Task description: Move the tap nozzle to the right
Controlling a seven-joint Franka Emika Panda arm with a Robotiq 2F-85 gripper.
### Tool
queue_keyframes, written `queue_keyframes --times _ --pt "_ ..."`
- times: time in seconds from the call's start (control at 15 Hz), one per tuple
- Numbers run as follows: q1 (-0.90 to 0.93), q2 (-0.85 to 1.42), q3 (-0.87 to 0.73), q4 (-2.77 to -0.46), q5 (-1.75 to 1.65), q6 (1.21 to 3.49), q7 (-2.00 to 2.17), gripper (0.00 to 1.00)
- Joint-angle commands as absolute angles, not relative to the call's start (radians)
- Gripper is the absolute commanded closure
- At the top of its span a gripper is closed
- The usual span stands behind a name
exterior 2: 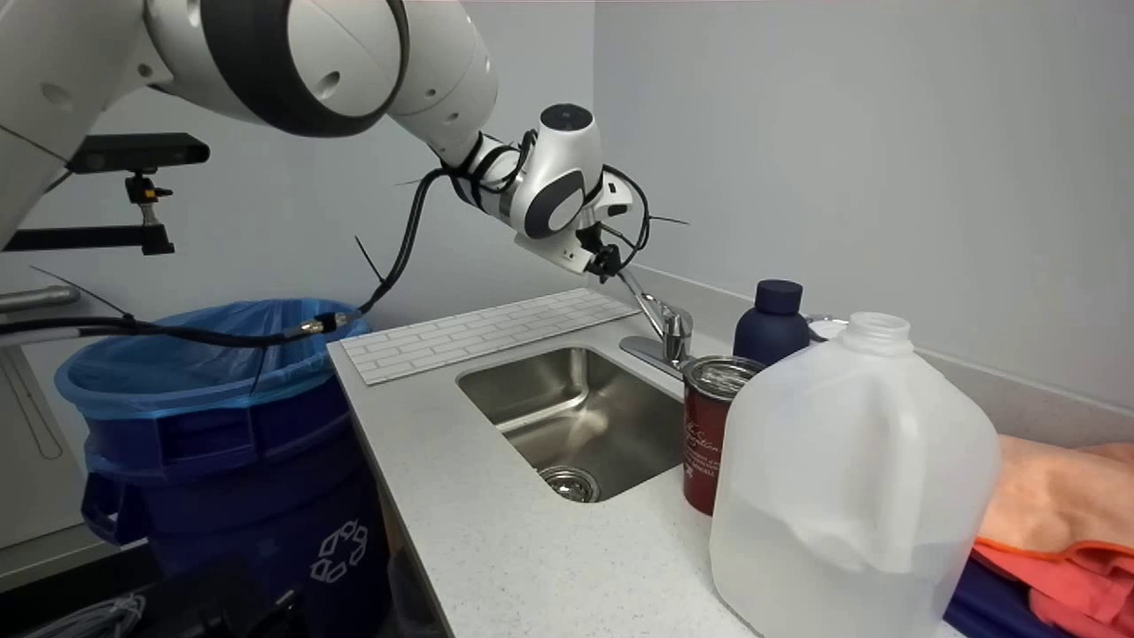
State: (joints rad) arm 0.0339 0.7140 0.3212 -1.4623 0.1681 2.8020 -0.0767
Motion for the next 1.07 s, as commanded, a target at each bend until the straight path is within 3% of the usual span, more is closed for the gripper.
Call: queue_keyframes --times 0.0,0.53,1.0 --pt "-0.013 0.682 0.409 -1.474 0.3 2.674 -0.083 0.0" --pt "0.037 0.571 0.324 -1.544 0.3 2.678 -0.122 0.0" --pt "0.116 0.644 0.185 -1.457 0.099 2.94 -0.126 0.0"
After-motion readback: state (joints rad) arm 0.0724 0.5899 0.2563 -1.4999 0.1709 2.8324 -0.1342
